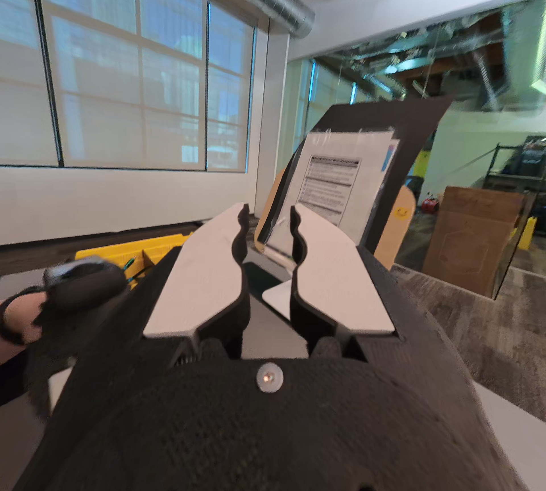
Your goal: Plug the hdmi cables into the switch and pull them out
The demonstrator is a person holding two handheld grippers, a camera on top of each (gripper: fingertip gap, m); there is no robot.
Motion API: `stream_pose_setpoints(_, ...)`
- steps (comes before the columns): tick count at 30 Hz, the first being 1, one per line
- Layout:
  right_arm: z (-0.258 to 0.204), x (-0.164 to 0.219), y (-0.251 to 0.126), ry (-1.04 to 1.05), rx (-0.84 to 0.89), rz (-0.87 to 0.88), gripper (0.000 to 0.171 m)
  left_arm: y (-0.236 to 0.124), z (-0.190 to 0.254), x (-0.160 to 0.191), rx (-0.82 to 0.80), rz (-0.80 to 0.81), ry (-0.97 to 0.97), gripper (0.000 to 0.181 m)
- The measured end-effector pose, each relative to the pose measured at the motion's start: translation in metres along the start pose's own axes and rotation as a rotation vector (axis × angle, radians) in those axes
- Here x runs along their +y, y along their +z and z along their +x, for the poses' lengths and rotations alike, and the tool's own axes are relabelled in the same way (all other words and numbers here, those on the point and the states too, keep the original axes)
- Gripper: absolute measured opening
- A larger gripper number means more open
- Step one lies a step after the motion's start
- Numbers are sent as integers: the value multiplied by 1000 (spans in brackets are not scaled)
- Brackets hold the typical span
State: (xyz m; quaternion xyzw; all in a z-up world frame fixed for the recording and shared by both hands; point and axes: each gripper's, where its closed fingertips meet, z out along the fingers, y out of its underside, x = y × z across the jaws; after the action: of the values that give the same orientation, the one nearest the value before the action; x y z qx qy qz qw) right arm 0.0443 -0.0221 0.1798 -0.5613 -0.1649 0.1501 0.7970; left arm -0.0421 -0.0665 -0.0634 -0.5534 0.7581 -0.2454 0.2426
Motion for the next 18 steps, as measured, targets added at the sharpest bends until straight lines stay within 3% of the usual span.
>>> stream_pose_setpoints(4, 8, -43, -30, -44, 79, 115, 25, 21, 39, -14, -10, -20, -39, 43)
stream_pose_setpoints(8, 9, -80, -58, -83, 157, 263, 19, 39, 61, -7, -32, -99, -23, 44)
stream_pose_setpoints(15, -2, -94, -65, -136, 189, 320, 17, 75, 74, 36, 72, -316, -108, 43)
stream_pose_setpoints(18, -2, -100, -70, -160, 211, 355, 15, 81, 75, 47, 43, -375, -80, 39)
